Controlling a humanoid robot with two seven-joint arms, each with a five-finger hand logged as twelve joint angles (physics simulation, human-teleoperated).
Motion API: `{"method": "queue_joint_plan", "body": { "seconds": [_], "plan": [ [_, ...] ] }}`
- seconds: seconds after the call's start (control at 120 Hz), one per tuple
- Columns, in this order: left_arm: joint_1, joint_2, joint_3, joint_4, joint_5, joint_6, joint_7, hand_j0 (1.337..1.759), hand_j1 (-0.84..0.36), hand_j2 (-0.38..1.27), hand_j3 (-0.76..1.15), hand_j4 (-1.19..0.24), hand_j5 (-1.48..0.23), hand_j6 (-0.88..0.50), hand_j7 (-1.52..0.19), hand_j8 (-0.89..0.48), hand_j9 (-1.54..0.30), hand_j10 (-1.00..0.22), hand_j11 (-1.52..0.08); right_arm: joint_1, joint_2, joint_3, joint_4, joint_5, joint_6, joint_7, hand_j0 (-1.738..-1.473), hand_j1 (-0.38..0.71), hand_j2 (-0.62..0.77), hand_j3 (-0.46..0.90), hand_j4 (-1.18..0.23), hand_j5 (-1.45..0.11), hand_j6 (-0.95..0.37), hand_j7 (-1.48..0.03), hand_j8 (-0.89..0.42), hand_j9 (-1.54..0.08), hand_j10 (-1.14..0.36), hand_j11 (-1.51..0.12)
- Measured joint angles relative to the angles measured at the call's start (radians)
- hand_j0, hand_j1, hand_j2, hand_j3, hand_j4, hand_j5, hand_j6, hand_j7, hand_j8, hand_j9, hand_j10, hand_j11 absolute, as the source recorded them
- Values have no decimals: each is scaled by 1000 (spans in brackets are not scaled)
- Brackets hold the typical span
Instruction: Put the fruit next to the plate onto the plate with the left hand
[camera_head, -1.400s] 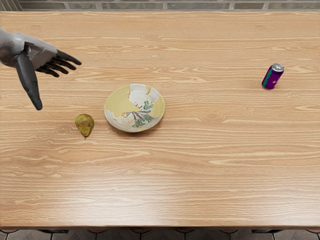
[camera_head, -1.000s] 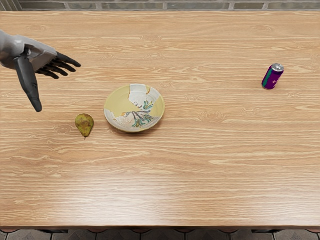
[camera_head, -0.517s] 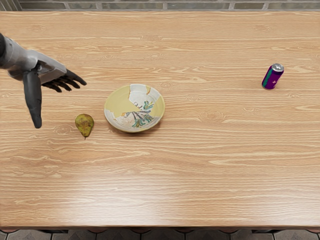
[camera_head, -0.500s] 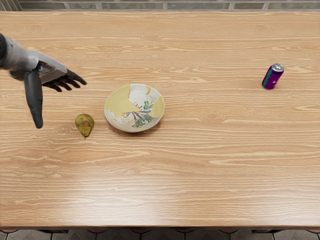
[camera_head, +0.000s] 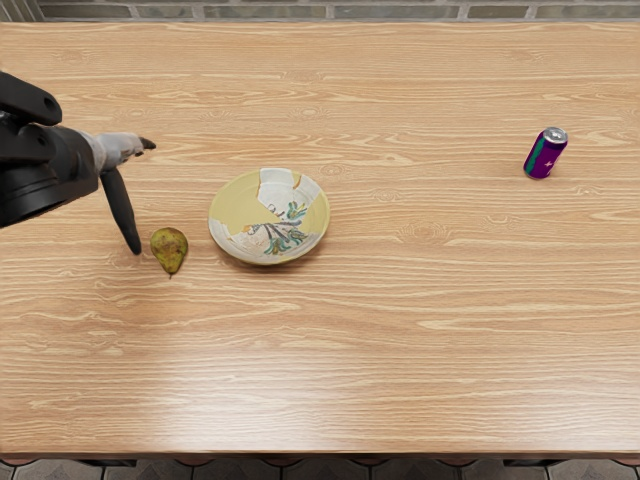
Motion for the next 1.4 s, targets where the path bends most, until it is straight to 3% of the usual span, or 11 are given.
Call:
{"method": "queue_joint_plan", "body": {
  "seconds": [0.208,0.7,1.033,1.108,1.4],
  "plan": [
    [4,-24,-53,-60,0,86,5,1658,343,1,0,-5,-7,-5,-7,-5,-7,-5,-7,0,0,0,0,0,0,0,-1658,-340,-2,0,-8,-10,-8,-10,-8,-10,-8,-10],
    [180,-97,-108,-61,5,246,2,1658,339,2,0,-9,-11,-9,-11,-9,-11,-9,-11,0,0,0,0,0,0,0,-1658,-340,-2,0,-8,-10,-8,-10,-8,-10,-8,-10],
    [194,-102,-123,-49,-2,266,1,1658,288,10,0,-51,-66,-51,-66,-51,-66,-51,-66,0,0,0,0,0,0,0,-1658,-340,-2,0,-8,-10,-8,-10,-8,-10,-8,-10],
    [240,-109,-122,-40,-3,266,1,1658,271,13,0,-66,-85,-66,-85,-66,-85,-66,-85,0,0,0,0,0,0,0,-1658,-340,-2,0,-8,-10,-8,-10,-8,-10,-8,-10],
    [242,-108,-116,-22,-22,267,1,1658,240,18,0,-91,-118,-91,-118,-91,-118,-91,-118,0,0,0,0,0,0,0,-1658,-340,-2,0,-8,-10,-8,-10,-8,-10,-8,-10]
  ]
}}
